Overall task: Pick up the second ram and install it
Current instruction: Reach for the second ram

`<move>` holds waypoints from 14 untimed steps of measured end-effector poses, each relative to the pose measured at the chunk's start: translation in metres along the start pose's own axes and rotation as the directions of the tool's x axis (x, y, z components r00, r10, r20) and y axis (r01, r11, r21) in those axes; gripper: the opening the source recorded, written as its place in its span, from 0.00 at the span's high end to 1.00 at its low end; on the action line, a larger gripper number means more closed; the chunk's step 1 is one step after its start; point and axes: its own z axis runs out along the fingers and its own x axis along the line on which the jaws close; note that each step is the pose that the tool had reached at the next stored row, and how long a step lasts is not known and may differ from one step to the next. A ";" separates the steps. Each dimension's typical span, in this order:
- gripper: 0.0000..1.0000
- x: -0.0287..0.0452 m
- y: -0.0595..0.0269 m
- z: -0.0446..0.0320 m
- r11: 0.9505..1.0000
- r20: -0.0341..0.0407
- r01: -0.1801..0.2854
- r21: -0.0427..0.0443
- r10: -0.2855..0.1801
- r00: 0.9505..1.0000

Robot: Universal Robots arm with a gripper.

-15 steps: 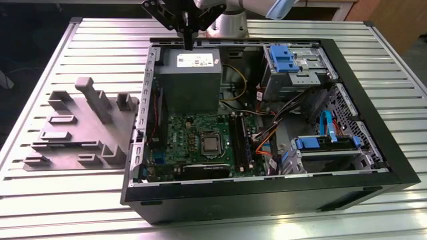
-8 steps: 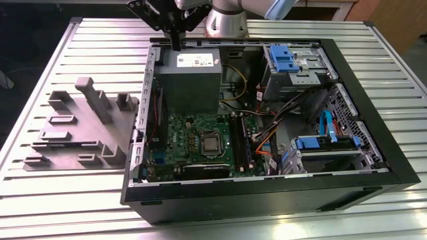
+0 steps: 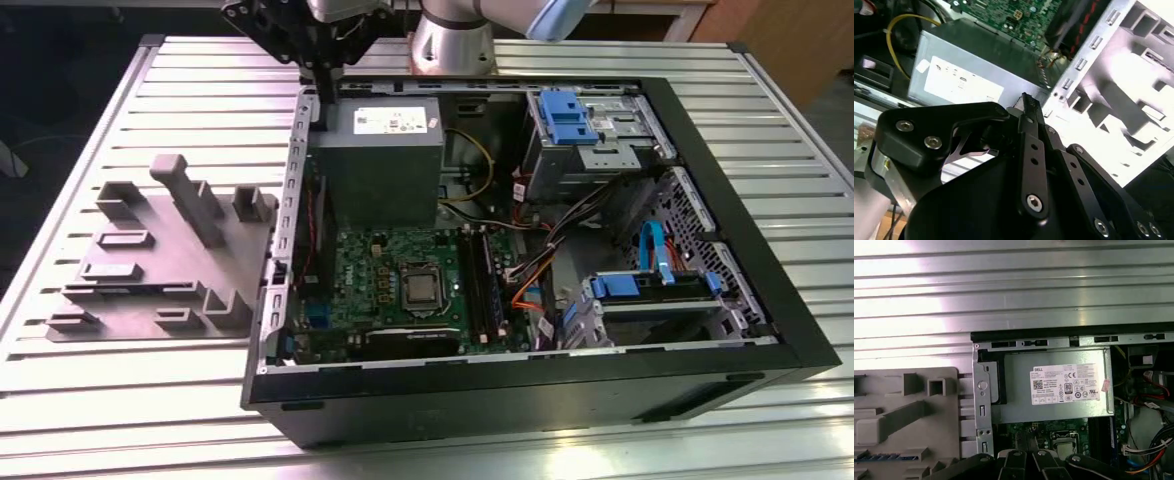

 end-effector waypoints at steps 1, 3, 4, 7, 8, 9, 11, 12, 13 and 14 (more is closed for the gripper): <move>0.90 0.0025 -0.0002 0.0001 1.000 0.000 0.000 0.000 0.000 1.000; 0.90 0.0076 -0.0006 0.0004 1.000 0.000 0.000 0.000 0.000 1.000; 0.90 0.0102 -0.0008 0.0005 1.000 0.000 0.000 0.000 0.000 1.000; 0.90 0.0177 -0.0014 0.0011 1.000 0.000 0.000 0.000 0.000 1.000; 0.90 0.0200 -0.0016 0.0012 1.000 0.000 0.000 0.000 0.000 1.000; 0.90 0.0225 -0.0018 0.0014 1.000 0.000 0.000 0.000 0.000 1.000; 0.90 0.0279 -0.0022 0.0019 1.000 0.000 0.000 0.000 0.000 1.000; 0.90 0.0305 -0.0024 0.0022 1.000 0.000 0.000 0.000 0.000 1.000; 0.90 0.0331 -0.0026 0.0024 1.000 0.000 0.000 0.000 0.000 1.000; 0.90 0.0358 -0.0028 0.0027 1.000 0.000 0.000 0.000 0.000 1.000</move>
